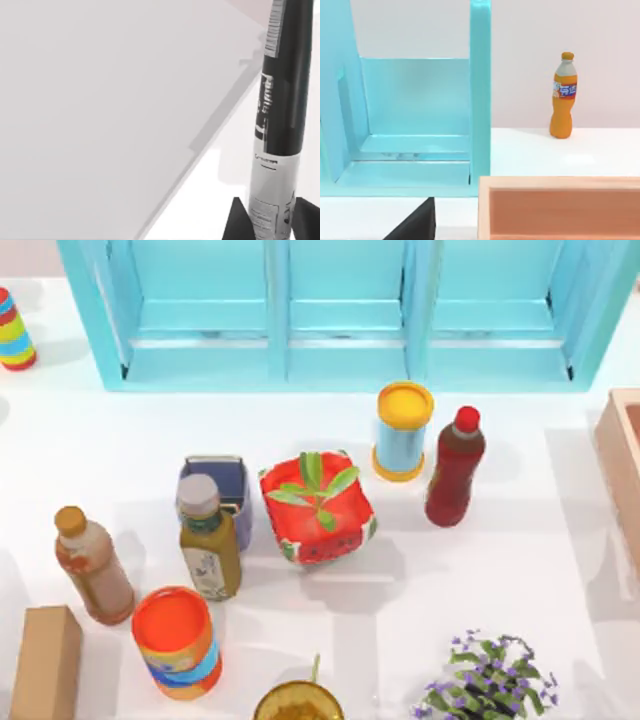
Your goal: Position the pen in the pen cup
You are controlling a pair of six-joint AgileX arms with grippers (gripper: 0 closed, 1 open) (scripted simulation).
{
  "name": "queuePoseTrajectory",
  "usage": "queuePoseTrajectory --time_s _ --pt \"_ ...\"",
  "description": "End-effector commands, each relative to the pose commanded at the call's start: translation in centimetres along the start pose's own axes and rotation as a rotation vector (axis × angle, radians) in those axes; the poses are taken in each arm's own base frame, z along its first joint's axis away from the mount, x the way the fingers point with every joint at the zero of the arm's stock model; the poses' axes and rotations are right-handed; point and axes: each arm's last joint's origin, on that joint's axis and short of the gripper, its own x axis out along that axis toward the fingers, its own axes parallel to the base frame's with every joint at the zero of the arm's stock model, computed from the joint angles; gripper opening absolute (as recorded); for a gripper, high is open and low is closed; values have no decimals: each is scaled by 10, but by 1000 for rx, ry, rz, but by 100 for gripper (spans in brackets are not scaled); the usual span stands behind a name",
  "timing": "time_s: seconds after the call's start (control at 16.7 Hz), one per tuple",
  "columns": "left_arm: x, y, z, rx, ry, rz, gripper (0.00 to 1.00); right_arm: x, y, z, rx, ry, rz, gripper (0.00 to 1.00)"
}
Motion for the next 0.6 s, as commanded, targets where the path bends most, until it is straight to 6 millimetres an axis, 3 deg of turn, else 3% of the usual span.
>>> queuePoseTrajectory --time_s 0.18,0.3,0.48,0.6 --pt "23 -75 8 206 -181 108 0 0 0 0 0 0 0 100" --pt "33 -133 0 320 -318 159 0 0 0 0 0 0 0 100" --pt "31 -220 -31 432 -546 201 0 0 0 0 0 0 0 100" --pt "18 -272 -62 455 -703 203 0 0 0 0 0 0 0 100"
